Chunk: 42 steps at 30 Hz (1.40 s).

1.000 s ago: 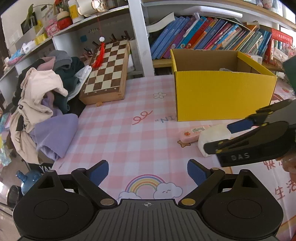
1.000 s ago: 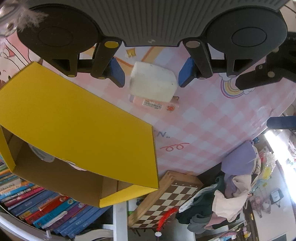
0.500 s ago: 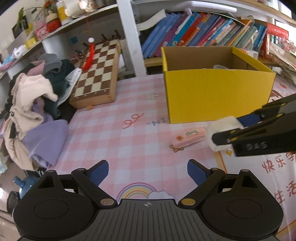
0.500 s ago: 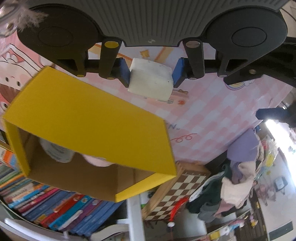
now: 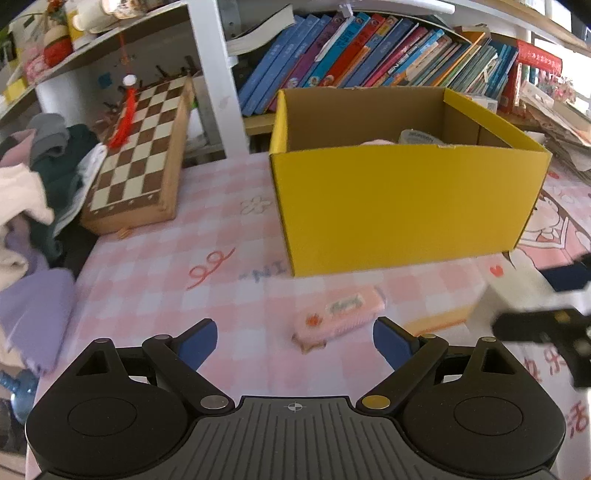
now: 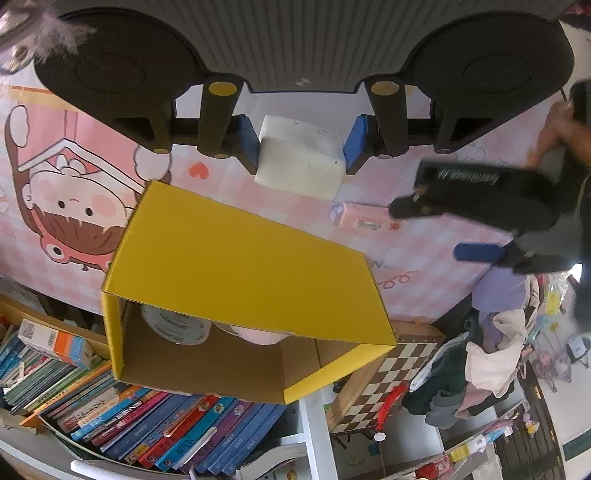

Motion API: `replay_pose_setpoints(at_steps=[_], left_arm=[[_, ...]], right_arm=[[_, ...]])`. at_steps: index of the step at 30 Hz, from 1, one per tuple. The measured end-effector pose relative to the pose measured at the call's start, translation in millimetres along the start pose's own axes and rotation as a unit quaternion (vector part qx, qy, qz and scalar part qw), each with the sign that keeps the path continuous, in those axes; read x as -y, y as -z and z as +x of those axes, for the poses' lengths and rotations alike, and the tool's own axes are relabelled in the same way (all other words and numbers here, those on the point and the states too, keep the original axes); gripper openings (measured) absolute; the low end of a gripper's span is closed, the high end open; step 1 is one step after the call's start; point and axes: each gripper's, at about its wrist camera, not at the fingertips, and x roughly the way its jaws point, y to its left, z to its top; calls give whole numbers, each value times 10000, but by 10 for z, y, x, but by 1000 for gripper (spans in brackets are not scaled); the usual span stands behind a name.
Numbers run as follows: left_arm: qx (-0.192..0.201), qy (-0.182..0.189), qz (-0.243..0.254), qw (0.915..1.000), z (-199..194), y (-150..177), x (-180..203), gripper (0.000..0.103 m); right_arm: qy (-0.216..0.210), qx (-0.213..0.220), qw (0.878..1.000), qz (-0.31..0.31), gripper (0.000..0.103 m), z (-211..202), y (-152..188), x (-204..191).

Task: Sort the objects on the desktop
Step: 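Lift the white block with the right tool while the left tool grasps the pink stick, then carry the white block with the right tool and pink stick with the left tool over the box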

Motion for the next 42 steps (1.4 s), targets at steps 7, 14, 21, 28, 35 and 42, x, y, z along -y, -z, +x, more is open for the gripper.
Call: replay_pose_setpoints(at_steps=[7,14,21,28,35,42], left_arm=[[-132,341,-19,9993,235,-95,4,83],[-393,581,90,9975,401,-66,71,63],[-428,866,66,9953,378,-27,74,31],[-458,1065,185,9931,336,-1,153,26],[-364,963,369,9940,395,-69,235,30],[-355,918,353,9945,373,-47,243,23]], right_arm=[[139,-18,9998,146,46,-36,41,153],[163,-39,9996,216,46,-48,65,237],[132,-40,9997,221,46,-39,63,234],[81,-73,9998,147,46,-46,67,183],[116,-93,9998,113,46,-82,92,145],[218,-71,9996,172,46,-121,131,142]])
